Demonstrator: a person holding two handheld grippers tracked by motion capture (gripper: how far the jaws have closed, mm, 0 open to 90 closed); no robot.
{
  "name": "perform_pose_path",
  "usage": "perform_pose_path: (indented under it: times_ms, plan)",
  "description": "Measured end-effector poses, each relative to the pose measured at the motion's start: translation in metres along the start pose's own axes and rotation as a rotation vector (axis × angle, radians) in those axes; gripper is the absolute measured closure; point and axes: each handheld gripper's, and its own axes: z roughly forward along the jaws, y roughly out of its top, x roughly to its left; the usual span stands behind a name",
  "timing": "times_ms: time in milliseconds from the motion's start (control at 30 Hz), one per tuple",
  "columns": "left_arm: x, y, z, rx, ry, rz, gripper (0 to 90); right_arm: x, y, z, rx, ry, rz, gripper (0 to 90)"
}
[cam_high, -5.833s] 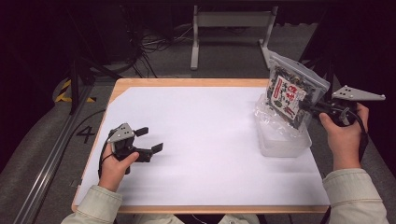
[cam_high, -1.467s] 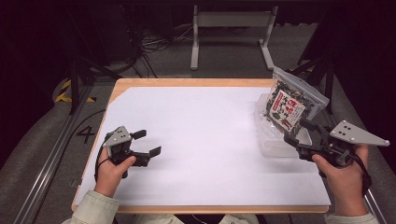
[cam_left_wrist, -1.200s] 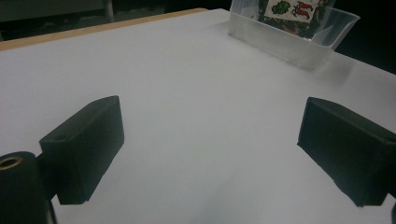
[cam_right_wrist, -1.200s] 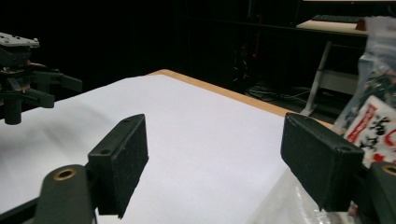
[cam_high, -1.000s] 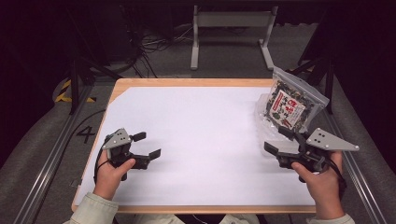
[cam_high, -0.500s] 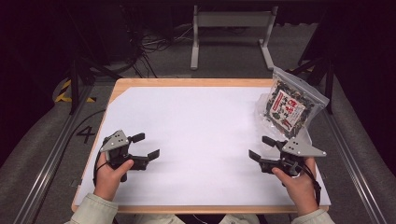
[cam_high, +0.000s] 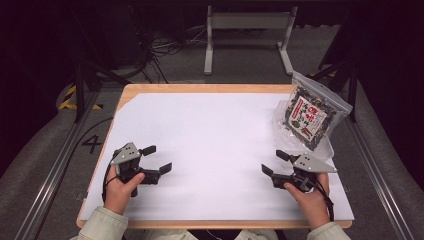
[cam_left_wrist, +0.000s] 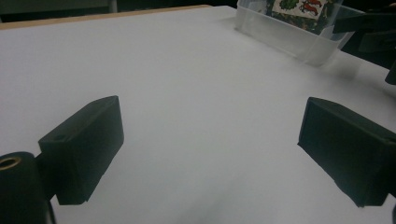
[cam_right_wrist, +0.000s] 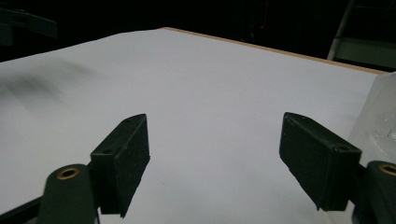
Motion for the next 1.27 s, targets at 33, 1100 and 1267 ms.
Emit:
perform_pose_path:
  times_ms: [33, 1100, 1267]
  plan:
    - [0.000, -0.002, 0.001, -0.001, 0.000, -0.005, 7.4, 0.000, -0.001, 0.001, 0.003, -0.001, -0.006, 24.0]
    - [-0.003, -0.005, 0.007, 0.086, 0.022, 0.037, 5.2, 0.013, -0.016, 0.019, 0.118, 0.054, -0.043, 18.1]
    - [-0.003, -0.005, 0.008, 0.092, 0.025, 0.036, 4.9, 0.013, -0.016, 0.018, 0.118, 0.052, -0.033, 17.8]
